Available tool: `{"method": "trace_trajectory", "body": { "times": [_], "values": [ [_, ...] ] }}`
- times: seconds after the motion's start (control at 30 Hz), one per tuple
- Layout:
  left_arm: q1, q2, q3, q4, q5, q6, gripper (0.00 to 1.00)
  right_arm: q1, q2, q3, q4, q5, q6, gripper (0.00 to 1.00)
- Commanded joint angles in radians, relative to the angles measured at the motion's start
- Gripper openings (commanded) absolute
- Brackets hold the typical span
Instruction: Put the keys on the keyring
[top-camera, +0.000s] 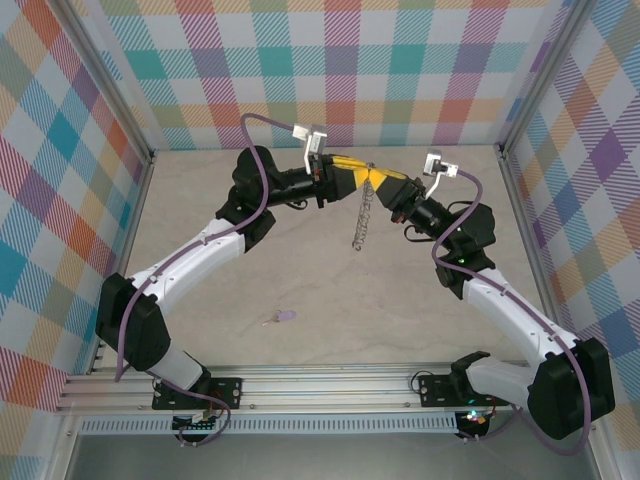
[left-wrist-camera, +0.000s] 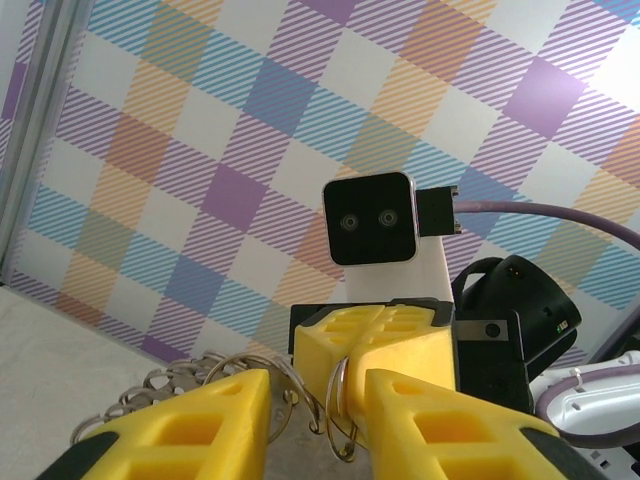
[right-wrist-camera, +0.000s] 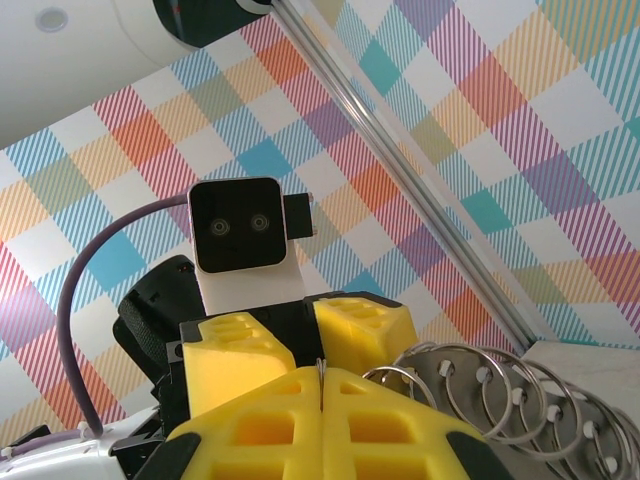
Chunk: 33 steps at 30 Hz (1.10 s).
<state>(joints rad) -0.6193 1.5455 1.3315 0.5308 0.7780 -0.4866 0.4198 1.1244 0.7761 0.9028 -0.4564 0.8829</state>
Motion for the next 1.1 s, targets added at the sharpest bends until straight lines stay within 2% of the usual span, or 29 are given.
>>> {"method": "trace_trajectory", "body": {
  "times": [0.0,0.2,0.4,0.47,0.5,0.67,0.7,0.8,0.87,0.93,1.07],
  "values": [
    [-0.007,0.001,0.008,0.056,0.023,-0.010,0.27,0.006,-0.016,0.005,0.057,0.001,0.004,0.00],
    [-0.010,0.002,0.007,0.068,0.039,-0.011,0.16,0.007,-0.006,0.003,0.066,0.002,0.011,0.00],
    [-0.019,0.011,0.039,0.006,0.048,0.016,0.12,0.007,0.008,0.006,0.078,-0.001,0.025,0.00],
    [-0.025,0.016,0.057,-0.027,0.047,0.033,0.02,0.007,0.010,0.009,0.075,0.001,0.026,0.00],
    [-0.026,0.020,0.063,-0.035,0.049,0.036,0.00,0.006,0.011,0.010,0.074,0.002,0.026,0.00],
    [-0.030,0.032,0.128,-0.118,0.065,0.084,0.00,0.007,-0.007,0.028,0.002,0.006,0.000,0.00],
    [-0.030,0.037,0.160,-0.174,0.071,0.120,0.00,0.005,-0.020,0.035,-0.037,0.008,-0.015,0.06],
    [-0.030,0.061,0.255,-0.350,0.093,0.228,0.00,-0.016,-0.075,0.041,-0.148,-0.012,-0.054,0.37],
    [-0.028,0.067,0.272,-0.419,0.121,0.285,0.00,-0.046,-0.138,0.040,-0.258,-0.016,-0.085,0.50],
    [-0.028,0.056,0.246,-0.428,0.119,0.320,0.00,-0.079,-0.205,0.038,-0.396,-0.019,-0.123,0.57],
    [-0.028,0.029,0.189,-0.425,0.144,0.367,0.00,-0.111,-0.293,0.069,-0.636,-0.029,-0.228,0.63]
  ]
}}
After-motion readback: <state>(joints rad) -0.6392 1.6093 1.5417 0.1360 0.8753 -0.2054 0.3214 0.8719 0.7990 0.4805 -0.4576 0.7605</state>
